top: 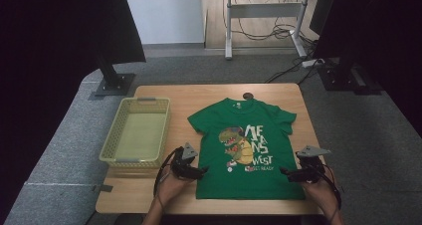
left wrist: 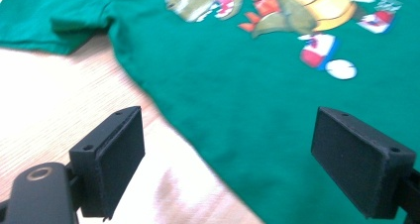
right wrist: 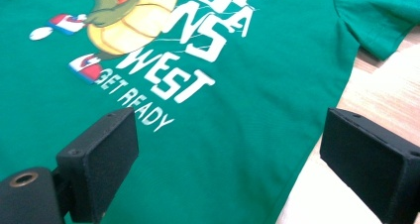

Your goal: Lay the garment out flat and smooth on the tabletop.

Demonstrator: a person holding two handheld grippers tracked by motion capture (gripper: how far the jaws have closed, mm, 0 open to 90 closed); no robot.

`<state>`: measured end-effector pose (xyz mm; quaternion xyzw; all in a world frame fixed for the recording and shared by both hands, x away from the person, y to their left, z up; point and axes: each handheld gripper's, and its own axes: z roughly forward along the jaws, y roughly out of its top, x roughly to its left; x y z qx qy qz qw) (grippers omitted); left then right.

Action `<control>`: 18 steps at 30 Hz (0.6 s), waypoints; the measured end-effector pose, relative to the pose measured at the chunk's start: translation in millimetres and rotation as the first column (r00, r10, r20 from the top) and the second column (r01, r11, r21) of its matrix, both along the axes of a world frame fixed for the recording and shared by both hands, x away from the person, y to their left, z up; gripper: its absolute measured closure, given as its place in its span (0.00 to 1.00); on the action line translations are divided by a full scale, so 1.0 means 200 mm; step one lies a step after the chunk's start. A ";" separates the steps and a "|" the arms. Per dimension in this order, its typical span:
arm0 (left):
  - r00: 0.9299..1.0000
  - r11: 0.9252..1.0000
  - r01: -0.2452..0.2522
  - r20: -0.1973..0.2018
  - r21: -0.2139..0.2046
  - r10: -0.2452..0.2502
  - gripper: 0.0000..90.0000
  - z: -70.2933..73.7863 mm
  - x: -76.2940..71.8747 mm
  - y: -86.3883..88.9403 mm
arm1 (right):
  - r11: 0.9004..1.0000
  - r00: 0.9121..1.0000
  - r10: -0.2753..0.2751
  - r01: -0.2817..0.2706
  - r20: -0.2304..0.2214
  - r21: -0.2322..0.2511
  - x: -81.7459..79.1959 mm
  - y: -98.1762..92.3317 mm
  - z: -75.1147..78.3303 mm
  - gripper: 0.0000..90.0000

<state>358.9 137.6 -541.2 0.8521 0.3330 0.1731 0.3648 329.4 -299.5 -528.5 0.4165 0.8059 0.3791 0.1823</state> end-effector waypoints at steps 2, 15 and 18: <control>1.000 1.000 -0.021 -0.009 0.006 0.021 0.15 -0.04 0.02 0.03 | 1.000 1.000 -0.007 0.007 -0.003 0.001 0.03 0.00 -0.01 0.08; 0.999 0.999 -0.035 -0.041 -0.016 0.034 0.13 -0.07 0.04 0.05 | 0.998 0.998 -0.049 0.047 -0.031 -0.042 0.16 0.01 -0.13 0.08; 0.999 0.999 -0.035 -0.041 -0.016 0.034 0.13 -0.07 0.04 0.05 | 0.998 0.998 -0.054 0.053 -0.043 -0.031 0.17 -0.01 -0.16 0.05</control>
